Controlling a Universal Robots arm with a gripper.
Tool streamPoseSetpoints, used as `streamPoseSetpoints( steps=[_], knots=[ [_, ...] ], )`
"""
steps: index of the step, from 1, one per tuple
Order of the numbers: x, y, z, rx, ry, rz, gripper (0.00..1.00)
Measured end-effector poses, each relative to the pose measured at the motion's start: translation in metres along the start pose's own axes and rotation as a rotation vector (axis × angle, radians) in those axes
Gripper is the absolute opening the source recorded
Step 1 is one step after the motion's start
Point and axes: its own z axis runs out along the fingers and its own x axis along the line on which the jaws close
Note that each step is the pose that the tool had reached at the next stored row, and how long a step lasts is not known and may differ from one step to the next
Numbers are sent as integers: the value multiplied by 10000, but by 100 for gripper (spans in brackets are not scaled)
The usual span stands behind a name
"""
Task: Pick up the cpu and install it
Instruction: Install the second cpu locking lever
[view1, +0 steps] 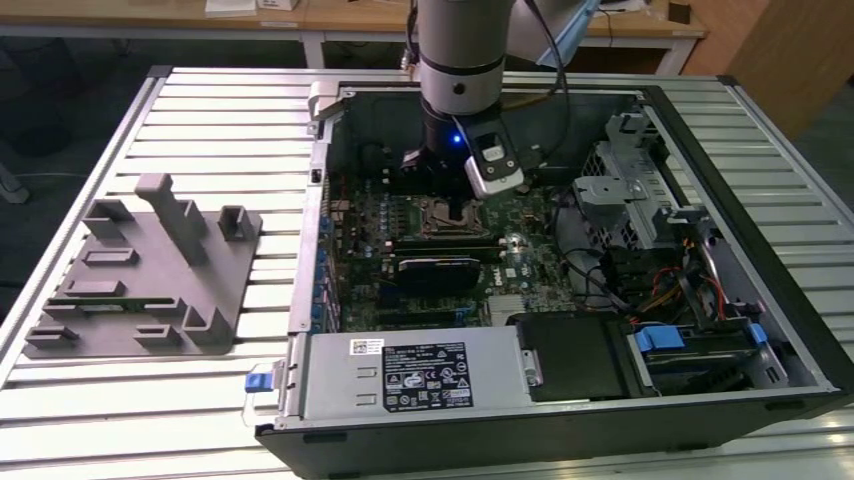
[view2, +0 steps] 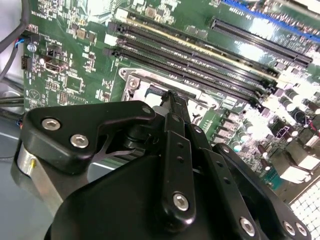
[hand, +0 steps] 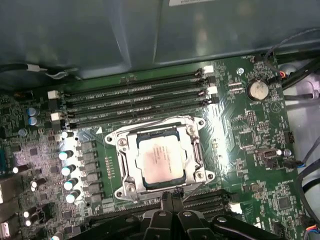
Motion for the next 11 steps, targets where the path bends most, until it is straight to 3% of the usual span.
streamPoseSetpoints(
  steps=[11],
  knots=[
    [-20, -104, -3, 0, 0, 0, 11]
  ],
)
